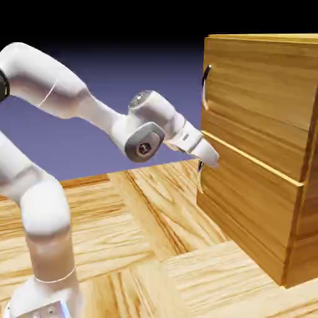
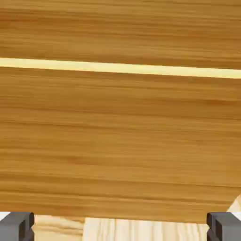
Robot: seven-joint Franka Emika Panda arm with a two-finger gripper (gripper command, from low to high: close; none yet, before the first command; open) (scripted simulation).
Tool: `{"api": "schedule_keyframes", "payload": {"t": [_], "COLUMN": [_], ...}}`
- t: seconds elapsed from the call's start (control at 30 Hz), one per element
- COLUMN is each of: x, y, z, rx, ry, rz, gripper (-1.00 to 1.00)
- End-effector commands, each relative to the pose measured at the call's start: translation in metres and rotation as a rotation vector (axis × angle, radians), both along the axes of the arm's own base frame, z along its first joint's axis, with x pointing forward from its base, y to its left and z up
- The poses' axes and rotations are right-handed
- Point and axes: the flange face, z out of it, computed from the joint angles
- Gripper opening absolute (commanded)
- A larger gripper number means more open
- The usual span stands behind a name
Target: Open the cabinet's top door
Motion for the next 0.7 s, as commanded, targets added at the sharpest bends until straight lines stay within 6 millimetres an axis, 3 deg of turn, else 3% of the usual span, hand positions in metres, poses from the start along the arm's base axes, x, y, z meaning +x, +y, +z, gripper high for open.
{"api": "schedule_keyframes", "payload": {"t": [0.0, 0.2, 0.37, 0.53, 0.67], "x": [0.0, -0.009, -0.022, -0.034, -0.04], "y": [0.0, 0.007, 0.027, 0.059, 0.091], "z": [0.014, 0.09, 0.143, 0.181, 0.199], "rx": [0.006, 0.031, 0.041, 0.043, 0.039], "ry": [-0.032, -0.22, -0.365, -0.492, -0.579], "rz": [-0.013, -0.077, -0.108, -0.121, -0.118], "gripper": [1.0, 1.0, 1.0, 1.0, 1.0]}}
